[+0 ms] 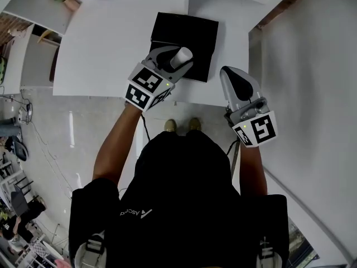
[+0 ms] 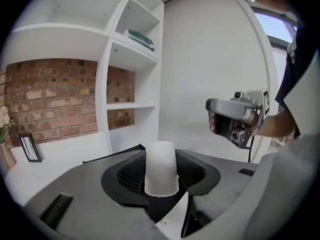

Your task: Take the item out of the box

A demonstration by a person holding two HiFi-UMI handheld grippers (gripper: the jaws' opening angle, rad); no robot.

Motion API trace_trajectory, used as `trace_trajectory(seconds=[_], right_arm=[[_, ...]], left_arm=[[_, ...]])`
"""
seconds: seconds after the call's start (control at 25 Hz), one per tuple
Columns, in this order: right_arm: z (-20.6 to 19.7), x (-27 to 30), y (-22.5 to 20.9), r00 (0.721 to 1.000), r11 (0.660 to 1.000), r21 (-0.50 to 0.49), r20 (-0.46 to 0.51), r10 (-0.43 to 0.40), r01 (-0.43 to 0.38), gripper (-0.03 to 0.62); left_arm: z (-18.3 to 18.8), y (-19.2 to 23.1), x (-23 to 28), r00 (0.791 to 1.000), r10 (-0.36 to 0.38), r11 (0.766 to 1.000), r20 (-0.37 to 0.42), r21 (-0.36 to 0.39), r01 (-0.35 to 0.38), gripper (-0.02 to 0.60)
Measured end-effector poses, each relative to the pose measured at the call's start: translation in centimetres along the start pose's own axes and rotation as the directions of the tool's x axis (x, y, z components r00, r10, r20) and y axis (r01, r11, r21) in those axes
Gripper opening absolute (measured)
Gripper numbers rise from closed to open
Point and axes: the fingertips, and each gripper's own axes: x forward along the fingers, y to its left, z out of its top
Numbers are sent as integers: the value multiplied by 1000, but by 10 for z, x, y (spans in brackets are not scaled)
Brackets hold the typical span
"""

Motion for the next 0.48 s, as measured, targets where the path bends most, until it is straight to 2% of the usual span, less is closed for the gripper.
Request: trace_trajectory(seconds=[0.12,0.28,0.48], right_arm=[[8,4,8,1000,1000,-3,20,17,-17,0],[19,5,22,998,999,-6,48,38,-37,0],[31,2,40,995,998,-17,82,56,-54,0]], left_arm=[[29,-14,-26,988,-6,1000,156,4,6,181],[59,-30,-59,942,-12,1000,336,25,4,181],[78,-47,-89,902,-1,1000,431,19,-8,181]])
